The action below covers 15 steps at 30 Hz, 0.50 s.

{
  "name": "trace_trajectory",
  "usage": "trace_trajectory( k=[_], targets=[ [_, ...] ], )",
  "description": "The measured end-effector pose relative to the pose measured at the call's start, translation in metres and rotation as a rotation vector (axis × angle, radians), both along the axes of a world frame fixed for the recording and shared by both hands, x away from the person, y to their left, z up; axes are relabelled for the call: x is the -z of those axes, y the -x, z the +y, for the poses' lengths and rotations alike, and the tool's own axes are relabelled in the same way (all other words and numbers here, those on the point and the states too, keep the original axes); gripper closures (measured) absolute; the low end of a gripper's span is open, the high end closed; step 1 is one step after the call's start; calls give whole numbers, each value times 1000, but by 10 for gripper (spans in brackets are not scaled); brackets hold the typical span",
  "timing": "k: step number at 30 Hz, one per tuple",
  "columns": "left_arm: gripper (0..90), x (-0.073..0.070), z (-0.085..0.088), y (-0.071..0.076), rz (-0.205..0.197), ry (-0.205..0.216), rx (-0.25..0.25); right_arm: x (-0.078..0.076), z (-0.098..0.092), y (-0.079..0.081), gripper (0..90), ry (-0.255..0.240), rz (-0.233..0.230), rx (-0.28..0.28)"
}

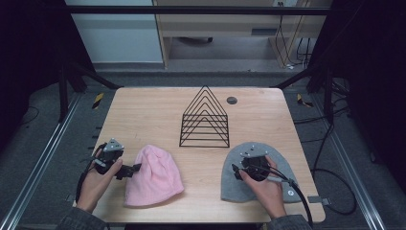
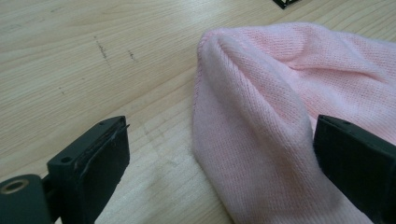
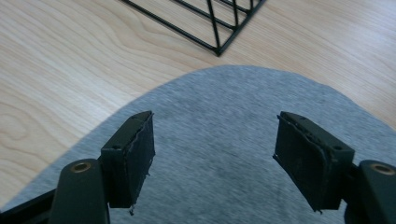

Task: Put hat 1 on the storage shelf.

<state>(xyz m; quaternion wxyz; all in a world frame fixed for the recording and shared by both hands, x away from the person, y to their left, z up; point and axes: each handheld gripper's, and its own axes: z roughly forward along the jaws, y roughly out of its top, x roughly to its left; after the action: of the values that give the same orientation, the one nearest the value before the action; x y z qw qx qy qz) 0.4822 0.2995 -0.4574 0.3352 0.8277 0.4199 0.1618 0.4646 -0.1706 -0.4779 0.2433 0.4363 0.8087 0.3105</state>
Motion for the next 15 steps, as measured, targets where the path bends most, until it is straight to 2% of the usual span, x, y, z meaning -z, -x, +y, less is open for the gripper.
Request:
trace_trajectory(
  k=[3,5,9,10,13,15],
  targets=[
    [43,-2,-1,1,-14,-16,8,1,-2,-2,293,15,-11,17],
    [45,-4,-3,3,-34,-23,9,1,-3,-2,301,4,-18,27],
    [47,-15,-8,-1,-76,-45,17,-1,-6,0,315,-1,-47,16],
    [47,-18,-9,-3,-83,-37,14,0,-7,0,315,2,-50,18],
    [52,-24,-12,-13,-51,-18,33,-1,-9,2,321,0,-61,29],
    [57,-28,-16,-18,-66,-33,45,-3,-10,3,326,1,-77,31]
  ],
)
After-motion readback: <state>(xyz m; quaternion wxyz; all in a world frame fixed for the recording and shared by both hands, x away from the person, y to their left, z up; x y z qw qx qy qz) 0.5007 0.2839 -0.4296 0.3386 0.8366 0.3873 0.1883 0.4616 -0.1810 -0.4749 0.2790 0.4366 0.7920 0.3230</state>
